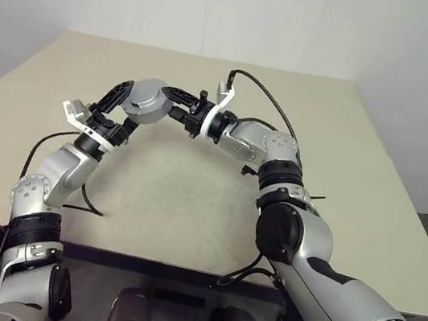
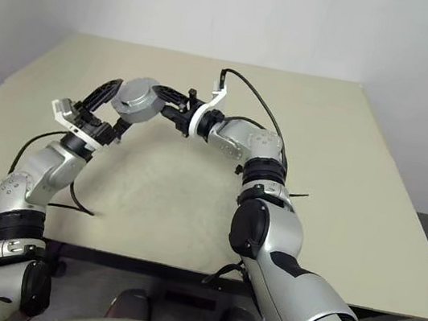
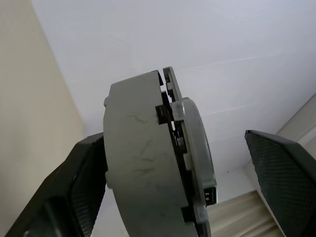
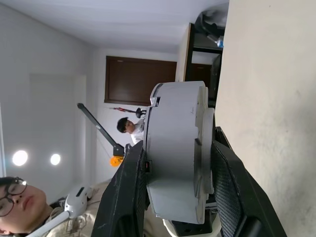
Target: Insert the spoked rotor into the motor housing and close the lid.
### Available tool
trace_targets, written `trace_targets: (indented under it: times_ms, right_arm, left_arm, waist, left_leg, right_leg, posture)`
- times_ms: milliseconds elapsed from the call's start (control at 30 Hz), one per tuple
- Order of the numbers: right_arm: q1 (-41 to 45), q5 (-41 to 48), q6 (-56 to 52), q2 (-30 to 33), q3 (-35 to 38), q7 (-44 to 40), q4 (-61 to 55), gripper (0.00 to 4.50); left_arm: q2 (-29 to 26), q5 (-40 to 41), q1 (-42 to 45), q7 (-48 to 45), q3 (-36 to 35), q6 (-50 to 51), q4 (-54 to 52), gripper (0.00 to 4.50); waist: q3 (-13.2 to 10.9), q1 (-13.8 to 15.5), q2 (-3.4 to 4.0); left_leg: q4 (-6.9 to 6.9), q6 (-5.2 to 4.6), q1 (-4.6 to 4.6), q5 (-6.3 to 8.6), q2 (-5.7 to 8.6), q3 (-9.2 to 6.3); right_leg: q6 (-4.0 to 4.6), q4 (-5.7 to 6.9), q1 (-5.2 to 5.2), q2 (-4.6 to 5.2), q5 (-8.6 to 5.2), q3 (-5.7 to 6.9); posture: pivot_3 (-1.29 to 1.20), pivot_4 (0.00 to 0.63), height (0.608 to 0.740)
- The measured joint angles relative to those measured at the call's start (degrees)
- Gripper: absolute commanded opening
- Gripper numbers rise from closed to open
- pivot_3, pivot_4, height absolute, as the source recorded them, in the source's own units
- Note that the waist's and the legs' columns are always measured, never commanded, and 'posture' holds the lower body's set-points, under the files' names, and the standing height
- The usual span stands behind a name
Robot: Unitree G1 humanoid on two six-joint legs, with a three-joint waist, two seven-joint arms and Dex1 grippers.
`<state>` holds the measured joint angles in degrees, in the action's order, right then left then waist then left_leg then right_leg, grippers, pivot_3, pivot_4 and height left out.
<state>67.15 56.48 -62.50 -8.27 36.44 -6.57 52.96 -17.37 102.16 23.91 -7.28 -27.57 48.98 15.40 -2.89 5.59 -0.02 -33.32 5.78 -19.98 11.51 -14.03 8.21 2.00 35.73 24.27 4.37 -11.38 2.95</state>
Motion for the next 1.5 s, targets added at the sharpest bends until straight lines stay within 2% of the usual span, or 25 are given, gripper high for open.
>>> trace_targets:
  times_ms: [167, 200, 700, 800, 933, 1233, 1367, 1500]
  right_arm:
    - [0.0, 0.1, 0.0, 0.0, -0.2, -0.4, -0.4, 1.97]
    - [0.0, 0.0, 0.1, 0.0, -0.2, -0.4, -0.6, 1.97]
    - [-1.2, -0.4, 1.6, 0.0, -3.4, -2.4, -2.2, 1.97]
    - [-1.7, -0.8, 2.2, 0.1, -4.0, -3.1, -2.6, 2.69]
    - [-2.0, -1.6, 3.8, 0.1, -5.1, -3.3, -4.3, 3.99]
    - [-2.1, -3.2, 6.9, 0.1, -6.7, -3.2, -5.2, 3.99]
    - [-3.0, -5.4, 11.3, 0.3, -7.5, -2.8, -5.2, 3.99]
    - [-3.6, -5.8, 11.0, 1.0, -7.7, -3.9, -5.2, 3.99]
  left_arm:
    - [0.6, -1.1, 0.0, 0.1, -0.3, 0.1, 0.7, 2.34]
    - [0.8, -1.1, 0.0, 0.0, -0.3, 0.2, 0.7, 2.24]
    - [2.0, -1.2, 0.1, 0.6, -1.4, 0.4, 0.6, 2.24]
    - [2.2, -1.5, 0.1, 0.8, -1.7, 0.2, 0.6, 2.24]
    - [2.4, -3.3, -0.5, 1.9, -1.9, 0.0, 0.7, 2.24]
    - [3.2, -5.0, -0.5, 2.4, -2.5, -1.2, 0.7, 2.24]
    - [3.9, -6.9, -2.0, 2.6, -4.8, -4.5, 0.7, 2.24]
    - [3.9, -8.0, -4.3, 2.8, -7.6, -7.8, -0.2, 2.24]
  waist:
    - [0.0, 0.0, 0.00]
    - [0.0, 0.0, 0.00]
    - [0.0, 0.0, -0.01]
    - [0.0, 0.0, -0.01]
    - [0.0, 0.0, -0.01]
    - [0.0, 0.0, -0.01]
    - [0.0, -0.1, -0.02]
    - [0.0, -0.1, -0.04]
  left_leg:
    - [0.00, 0.00, -0.01, 0.00, 0.00, -0.01]
    - [0.00, 0.00, -0.01, 0.00, 0.00, -0.01]
    - [0.00, 0.00, -0.01, 0.00, 0.00, -0.01]
    - [0.00, 0.00, -0.01, 0.00, 0.00, -0.02]
    - [0.00, 0.00, -0.01, 0.00, 0.00, -0.02]
    - [0.00, 0.00, -0.01, 0.00, 0.00, -0.02]
    - [0.00, 0.00, 0.00, 0.00, -0.01, -0.02]
    - [0.01, -0.01, -0.01, 0.00, -0.01, -0.02]
  right_leg:
    - [0.00, 0.00, 0.00, 0.00, 0.00, 0.00]
    - [0.00, 0.00, 0.00, 0.00, 0.00, 0.01]
    - [0.00, 0.00, 0.00, 0.00, 0.00, 0.01]
    - [0.00, 0.00, 0.00, 0.00, 0.00, 0.01]
    - [0.00, 0.00, 0.00, 0.00, 0.00, 0.01]
    - [0.00, 0.00, 0.00, 0.00, 0.00, 0.01]
    - [0.00, -0.01, 0.00, -0.01, 0.00, 0.01]
    - [0.00, -0.03, 0.00, -0.01, 0.00, 0.02]
  posture:
    - [0.00, 0.000, 0.740]
    - [0.00, 0.000, 0.740]
    - [0.00, 0.000, 0.740]
    - [0.00, 0.000, 0.740]
    - [0.00, 0.000, 0.740]
    - [0.00, 0.000, 0.740]
    - [0.00, 0.000, 0.740]
    - [0.00, 0.000, 0.740]
